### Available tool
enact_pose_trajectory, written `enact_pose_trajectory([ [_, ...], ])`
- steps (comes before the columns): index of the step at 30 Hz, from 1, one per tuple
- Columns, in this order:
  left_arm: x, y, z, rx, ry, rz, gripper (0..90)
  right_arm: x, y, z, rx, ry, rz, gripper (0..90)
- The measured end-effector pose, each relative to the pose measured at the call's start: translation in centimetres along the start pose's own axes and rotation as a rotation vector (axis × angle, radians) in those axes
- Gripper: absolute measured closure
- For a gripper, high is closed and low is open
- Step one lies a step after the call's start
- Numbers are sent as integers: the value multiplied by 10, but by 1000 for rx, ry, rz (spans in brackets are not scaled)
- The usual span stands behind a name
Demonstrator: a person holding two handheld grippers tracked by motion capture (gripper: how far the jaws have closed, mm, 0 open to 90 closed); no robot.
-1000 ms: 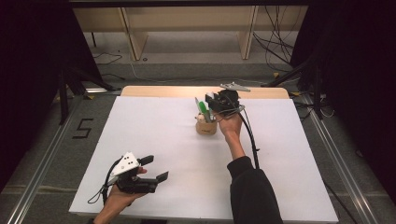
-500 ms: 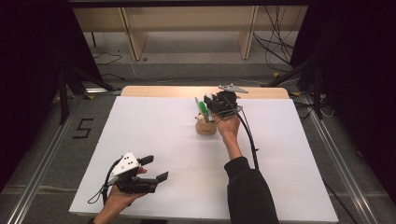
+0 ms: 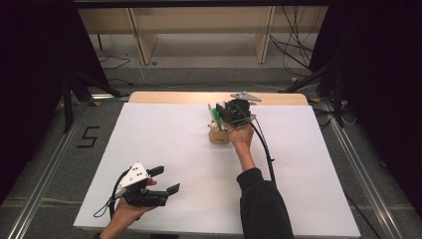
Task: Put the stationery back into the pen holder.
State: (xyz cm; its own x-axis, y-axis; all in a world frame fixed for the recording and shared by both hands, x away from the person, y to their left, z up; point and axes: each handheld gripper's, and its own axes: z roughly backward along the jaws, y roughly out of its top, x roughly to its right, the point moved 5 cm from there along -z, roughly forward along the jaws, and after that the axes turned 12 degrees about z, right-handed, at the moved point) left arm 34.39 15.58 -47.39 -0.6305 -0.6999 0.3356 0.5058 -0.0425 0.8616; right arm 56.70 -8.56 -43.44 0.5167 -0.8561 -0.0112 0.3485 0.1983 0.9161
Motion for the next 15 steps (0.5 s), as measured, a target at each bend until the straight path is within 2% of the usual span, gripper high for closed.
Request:
enact_pose_trajectory([
  [8, 1, 0, -1, 1, -1, -3, 146, 1, -9, -1, -6, -20, 0, 652],
  [13, 1, 0, -1, 1, -2, -4, 145, 2, -13, 0, -3, -15, -3, 644],
  [15, 1, -1, -1, -3, 0, -9, 146, 1, -15, 3, -17, 1, -6, 511],
])
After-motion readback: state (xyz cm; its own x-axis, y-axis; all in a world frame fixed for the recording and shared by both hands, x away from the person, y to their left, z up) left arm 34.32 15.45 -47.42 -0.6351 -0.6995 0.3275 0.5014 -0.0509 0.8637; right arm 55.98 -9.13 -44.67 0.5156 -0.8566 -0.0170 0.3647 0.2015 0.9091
